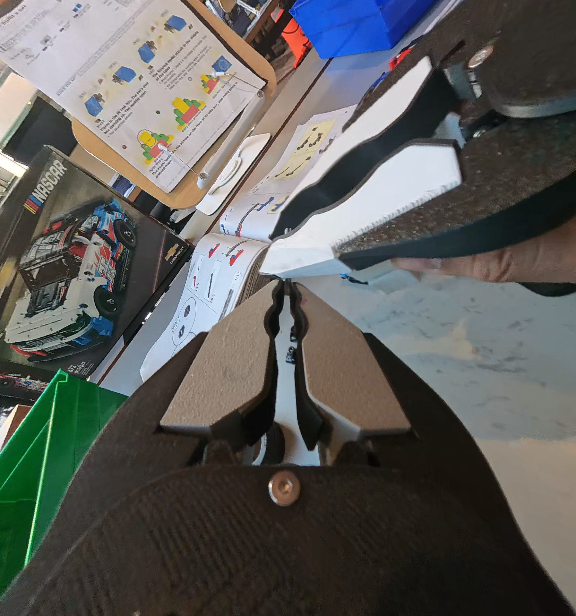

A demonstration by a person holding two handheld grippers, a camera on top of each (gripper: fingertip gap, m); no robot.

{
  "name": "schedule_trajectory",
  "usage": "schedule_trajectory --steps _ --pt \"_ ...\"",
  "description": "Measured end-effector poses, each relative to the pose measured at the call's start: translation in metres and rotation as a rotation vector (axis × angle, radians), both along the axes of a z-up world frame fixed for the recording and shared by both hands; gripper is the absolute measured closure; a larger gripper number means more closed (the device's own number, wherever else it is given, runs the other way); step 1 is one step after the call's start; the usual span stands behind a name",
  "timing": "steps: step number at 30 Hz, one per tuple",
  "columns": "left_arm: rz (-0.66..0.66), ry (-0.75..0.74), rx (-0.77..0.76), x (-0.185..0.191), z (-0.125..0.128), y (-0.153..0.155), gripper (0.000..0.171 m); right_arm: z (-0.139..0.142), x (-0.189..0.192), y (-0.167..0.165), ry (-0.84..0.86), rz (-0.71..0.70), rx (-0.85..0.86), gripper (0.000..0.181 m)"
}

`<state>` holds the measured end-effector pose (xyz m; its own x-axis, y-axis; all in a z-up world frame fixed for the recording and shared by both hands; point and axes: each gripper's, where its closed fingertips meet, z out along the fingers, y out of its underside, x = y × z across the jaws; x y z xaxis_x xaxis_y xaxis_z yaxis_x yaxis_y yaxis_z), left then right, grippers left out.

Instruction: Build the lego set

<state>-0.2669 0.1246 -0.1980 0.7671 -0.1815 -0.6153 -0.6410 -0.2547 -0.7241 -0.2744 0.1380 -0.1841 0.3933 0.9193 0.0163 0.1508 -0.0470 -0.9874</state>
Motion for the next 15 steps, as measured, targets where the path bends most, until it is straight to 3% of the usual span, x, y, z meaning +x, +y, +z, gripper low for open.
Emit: schedule_trajectory --steps 7,8,9,15 --pt "0.002 -0.043 0.017 -0.002 0.000 0.001 0.171 0.002 -0.004 0.001 -0.043 0.037 0.107 0.163" --pt "0.005 -0.050 0.008 -0.003 -0.002 0.001 0.171 0.002 -0.002 0.006 -0.058 0.015 0.132 0.176" --pt "-0.009 -0.071 0.019 -0.001 -0.001 0.001 0.171 0.002 -0.002 0.005 -0.080 0.039 0.169 0.176" --pt "-0.008 -0.133 -0.013 -0.006 -0.009 0.005 0.171 -0.004 -0.008 0.009 -0.052 0.053 0.092 0.173"
